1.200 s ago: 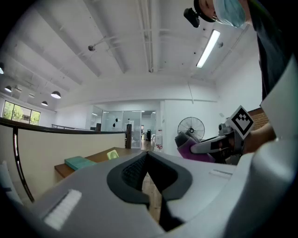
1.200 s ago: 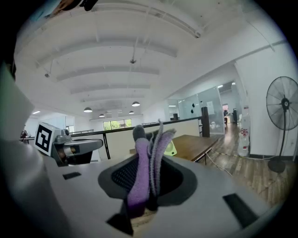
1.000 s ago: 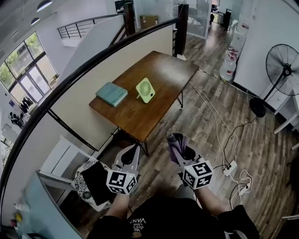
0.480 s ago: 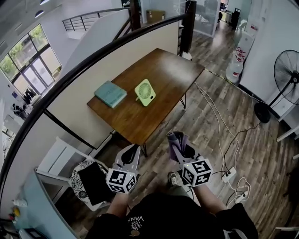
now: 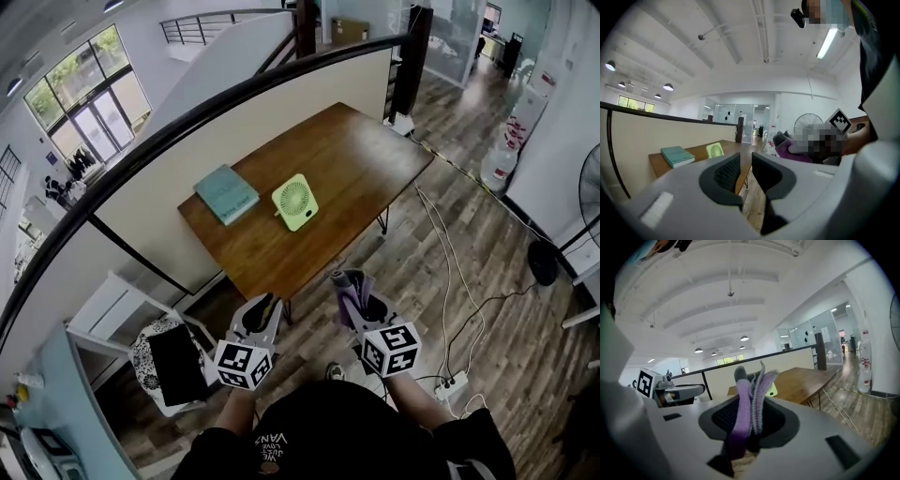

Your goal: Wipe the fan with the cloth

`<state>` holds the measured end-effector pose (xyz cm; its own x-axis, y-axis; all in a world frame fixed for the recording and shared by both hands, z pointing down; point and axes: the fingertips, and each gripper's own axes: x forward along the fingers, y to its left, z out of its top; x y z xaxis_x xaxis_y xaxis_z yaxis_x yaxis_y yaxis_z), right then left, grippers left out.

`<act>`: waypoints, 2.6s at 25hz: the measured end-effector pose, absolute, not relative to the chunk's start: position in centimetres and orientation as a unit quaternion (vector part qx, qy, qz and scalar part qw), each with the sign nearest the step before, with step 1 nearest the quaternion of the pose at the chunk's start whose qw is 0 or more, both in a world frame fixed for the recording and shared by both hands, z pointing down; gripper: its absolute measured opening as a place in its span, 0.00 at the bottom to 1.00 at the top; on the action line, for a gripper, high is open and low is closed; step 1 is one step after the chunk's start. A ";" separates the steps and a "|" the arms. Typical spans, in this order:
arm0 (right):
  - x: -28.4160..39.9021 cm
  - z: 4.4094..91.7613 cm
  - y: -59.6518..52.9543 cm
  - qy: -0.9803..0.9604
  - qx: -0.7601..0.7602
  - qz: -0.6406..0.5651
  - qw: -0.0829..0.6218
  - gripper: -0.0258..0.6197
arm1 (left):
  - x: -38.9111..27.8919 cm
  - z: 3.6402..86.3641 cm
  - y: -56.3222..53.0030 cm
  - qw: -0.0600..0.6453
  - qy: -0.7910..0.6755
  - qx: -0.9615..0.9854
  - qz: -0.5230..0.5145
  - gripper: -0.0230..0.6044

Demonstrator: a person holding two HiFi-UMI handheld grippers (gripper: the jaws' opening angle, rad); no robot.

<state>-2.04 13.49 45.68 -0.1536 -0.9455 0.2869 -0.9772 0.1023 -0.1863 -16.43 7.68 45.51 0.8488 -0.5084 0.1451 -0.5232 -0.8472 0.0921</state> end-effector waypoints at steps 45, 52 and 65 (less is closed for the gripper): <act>4.7 53.2 -13.6 -0.792 0.550 0.215 0.153 0.22 | -6.1 57.7 -17.5 0.195 -0.306 0.919 0.152 0.18; 3.6 54.1 -15.9 -0.824 0.493 0.212 0.179 0.22 | -5.5 59.0 -18.3 0.208 -0.334 0.905 0.159 0.18; 1.5 55.2 -18.9 -0.872 0.392 0.189 0.224 0.22 | -3.9 61.0 -20.2 0.229 -0.375 0.886 0.150 0.18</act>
